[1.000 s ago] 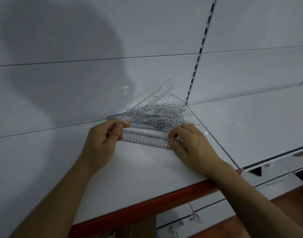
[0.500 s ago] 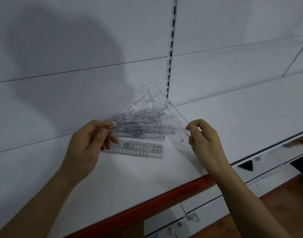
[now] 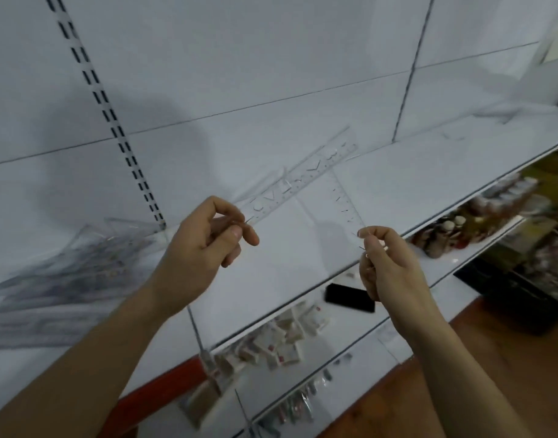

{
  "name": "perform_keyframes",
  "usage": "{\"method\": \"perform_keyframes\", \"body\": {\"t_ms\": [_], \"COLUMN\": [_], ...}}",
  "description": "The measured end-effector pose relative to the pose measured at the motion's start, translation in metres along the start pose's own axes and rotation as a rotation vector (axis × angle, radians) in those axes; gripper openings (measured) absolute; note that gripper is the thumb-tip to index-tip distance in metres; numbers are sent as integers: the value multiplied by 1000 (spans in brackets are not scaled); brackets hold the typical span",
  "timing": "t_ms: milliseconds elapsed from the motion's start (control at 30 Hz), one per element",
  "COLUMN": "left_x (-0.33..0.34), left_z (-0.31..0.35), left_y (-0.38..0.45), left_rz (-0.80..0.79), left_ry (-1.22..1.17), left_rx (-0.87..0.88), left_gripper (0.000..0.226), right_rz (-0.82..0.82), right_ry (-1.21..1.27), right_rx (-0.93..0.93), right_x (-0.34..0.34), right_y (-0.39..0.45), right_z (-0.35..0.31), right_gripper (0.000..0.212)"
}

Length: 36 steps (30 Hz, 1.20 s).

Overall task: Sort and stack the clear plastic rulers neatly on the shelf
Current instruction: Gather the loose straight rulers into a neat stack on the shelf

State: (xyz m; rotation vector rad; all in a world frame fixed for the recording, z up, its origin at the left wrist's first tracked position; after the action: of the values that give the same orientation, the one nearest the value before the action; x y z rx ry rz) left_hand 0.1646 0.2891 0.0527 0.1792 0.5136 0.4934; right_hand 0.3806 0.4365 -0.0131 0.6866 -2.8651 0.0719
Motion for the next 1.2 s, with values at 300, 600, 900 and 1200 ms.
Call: {"method": "perform_keyframes", "body": {"t_ms": [300,600,900,1200], "left_x": [183,336,450,525], "left_z": [45,89,88,85], "left_y": [100,193,335,472], "left_rz": [-158,-458,-477,-443], "left_ry": [-136,13,-36,-36], "left_rx": [-2,220,298,252], "left_gripper": [38,36,36,34], "right_rz": [78,279,397,455], "right_ry": [-47,-147,-318,-297], "right_rx": [-16,-144,-180,-166], "right_x": [-199,-345,-451,-526], "right_y": [52,107,224,358], "right_z": [-35,-76,-95,-105], "right_gripper": [24,24,31,28]}}
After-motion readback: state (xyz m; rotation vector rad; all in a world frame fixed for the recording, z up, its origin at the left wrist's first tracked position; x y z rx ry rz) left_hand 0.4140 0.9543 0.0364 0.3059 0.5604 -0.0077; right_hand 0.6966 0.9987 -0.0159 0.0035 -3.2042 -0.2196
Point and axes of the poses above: each hand's wrist, its own y-axis towards the middle knuckle, its own x-axis out of the palm, z = x × y, the point moved 10 cm from there along y, towards the middle knuckle, and after that the axes turned 12 degrees about y, right-handed, at the moved point
